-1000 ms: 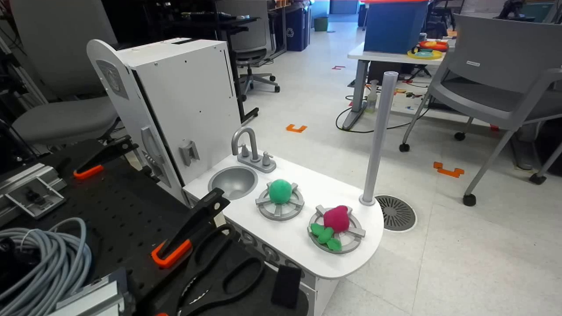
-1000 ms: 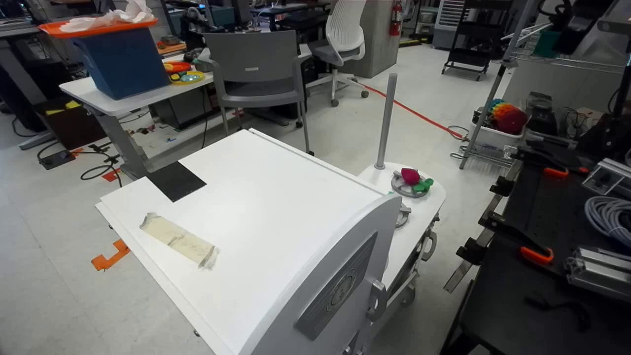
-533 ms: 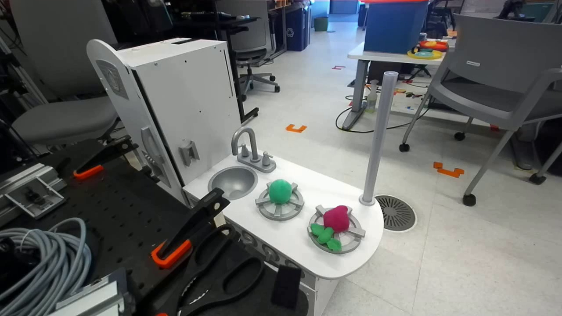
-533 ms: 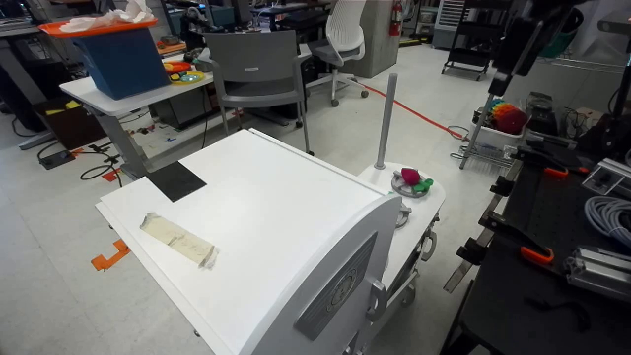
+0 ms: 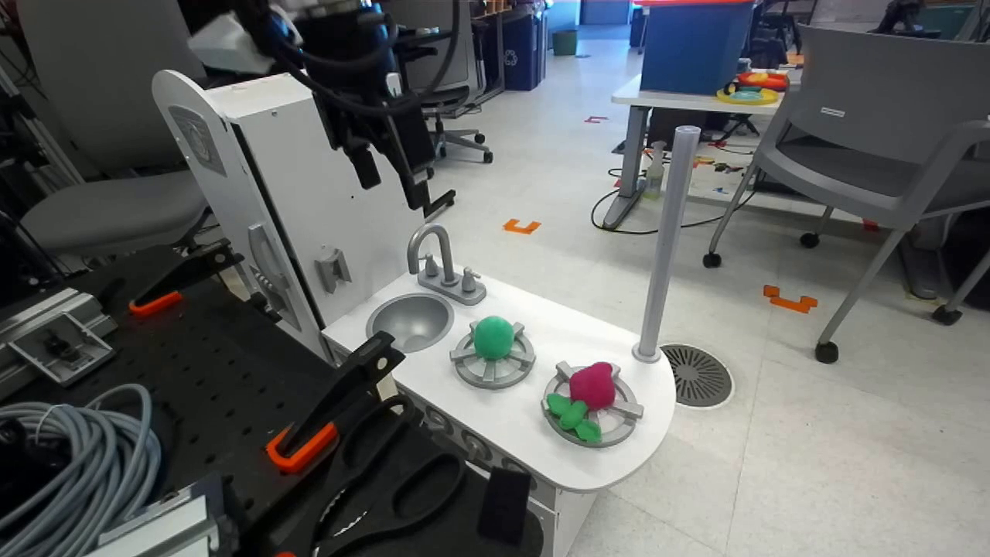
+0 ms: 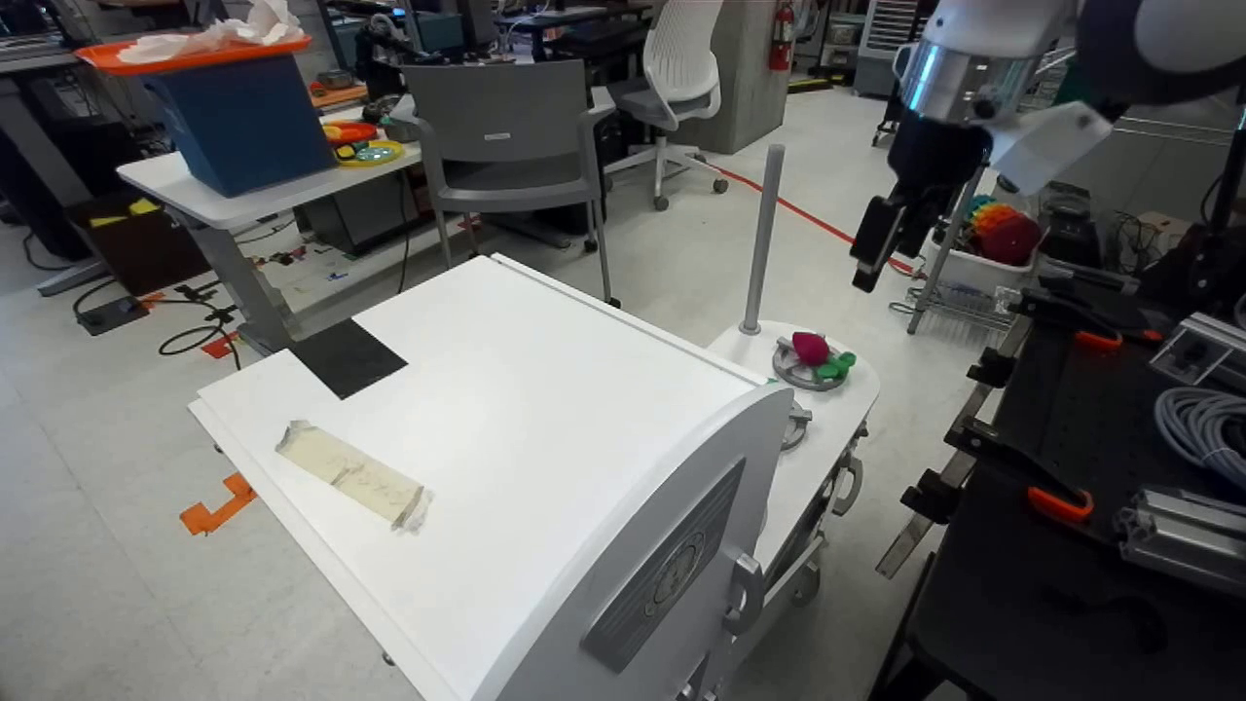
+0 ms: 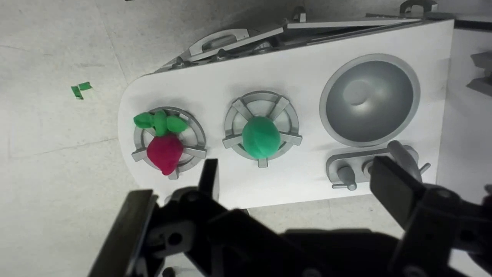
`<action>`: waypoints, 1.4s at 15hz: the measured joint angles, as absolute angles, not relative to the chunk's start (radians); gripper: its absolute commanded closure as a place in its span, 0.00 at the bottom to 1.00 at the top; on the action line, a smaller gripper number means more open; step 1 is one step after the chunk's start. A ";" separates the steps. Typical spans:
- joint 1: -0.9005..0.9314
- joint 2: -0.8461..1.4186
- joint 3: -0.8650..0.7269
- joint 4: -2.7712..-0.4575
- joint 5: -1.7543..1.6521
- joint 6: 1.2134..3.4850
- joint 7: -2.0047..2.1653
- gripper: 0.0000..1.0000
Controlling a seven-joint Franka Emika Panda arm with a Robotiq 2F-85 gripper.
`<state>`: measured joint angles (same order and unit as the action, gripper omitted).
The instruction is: Move the faucet to the right.
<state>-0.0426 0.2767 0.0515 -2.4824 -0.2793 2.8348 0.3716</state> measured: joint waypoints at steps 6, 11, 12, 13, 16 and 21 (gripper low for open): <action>0.092 0.538 0.008 -2.296 -0.201 2.953 0.306 0.00; 0.168 0.700 0.002 -2.160 -0.133 2.987 0.265 0.00; 0.180 0.732 -0.005 -2.130 -0.126 2.994 0.265 0.00; 0.192 0.766 -0.016 -2.099 -0.123 3.006 0.265 0.00; 0.220 0.866 -0.036 -2.014 -0.112 3.037 0.264 0.00; 0.246 0.993 -0.038 -1.919 -0.094 3.062 0.259 0.00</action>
<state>0.2456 0.9928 -0.0377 -1.9191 -0.0941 3.0622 0.2594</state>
